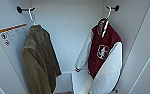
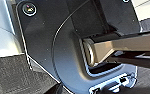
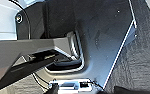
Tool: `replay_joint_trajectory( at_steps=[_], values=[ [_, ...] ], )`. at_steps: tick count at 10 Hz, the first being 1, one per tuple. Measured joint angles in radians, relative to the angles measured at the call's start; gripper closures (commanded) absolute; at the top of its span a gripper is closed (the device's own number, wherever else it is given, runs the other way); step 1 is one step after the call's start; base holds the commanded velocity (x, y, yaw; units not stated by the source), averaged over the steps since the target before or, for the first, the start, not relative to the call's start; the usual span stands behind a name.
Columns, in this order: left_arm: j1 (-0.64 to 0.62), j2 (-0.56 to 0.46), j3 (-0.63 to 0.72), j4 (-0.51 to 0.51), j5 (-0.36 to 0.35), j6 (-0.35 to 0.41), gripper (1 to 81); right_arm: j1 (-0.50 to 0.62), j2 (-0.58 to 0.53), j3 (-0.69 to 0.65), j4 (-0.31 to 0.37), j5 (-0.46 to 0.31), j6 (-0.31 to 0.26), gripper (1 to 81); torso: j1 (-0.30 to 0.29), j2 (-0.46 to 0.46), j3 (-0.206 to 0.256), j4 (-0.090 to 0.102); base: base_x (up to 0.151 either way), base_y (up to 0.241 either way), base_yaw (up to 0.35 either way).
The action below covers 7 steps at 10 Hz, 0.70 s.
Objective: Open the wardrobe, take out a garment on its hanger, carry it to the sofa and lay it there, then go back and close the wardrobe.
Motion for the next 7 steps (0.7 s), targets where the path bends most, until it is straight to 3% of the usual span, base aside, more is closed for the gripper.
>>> replay_joint_trajectory(
  at_steps=[3,7],
  values=[
    [-0.038,-0.002,0.004,0.003,-0.001,0.003,1.0,0.000,0.000,0.000,0.001,0.000,-0.001,1.0,0.000,0.000,0.000,0.000,0.000,0.000,0.000],
    [-0.081,-0.037,0.146,0.031,0.018,0.004,1.0,0.002,0.001,0.000,0.001,0.000,-0.001,1.0,0.000,0.000,0.000,0.000,0.000,0.000,0.000]
  ],
)
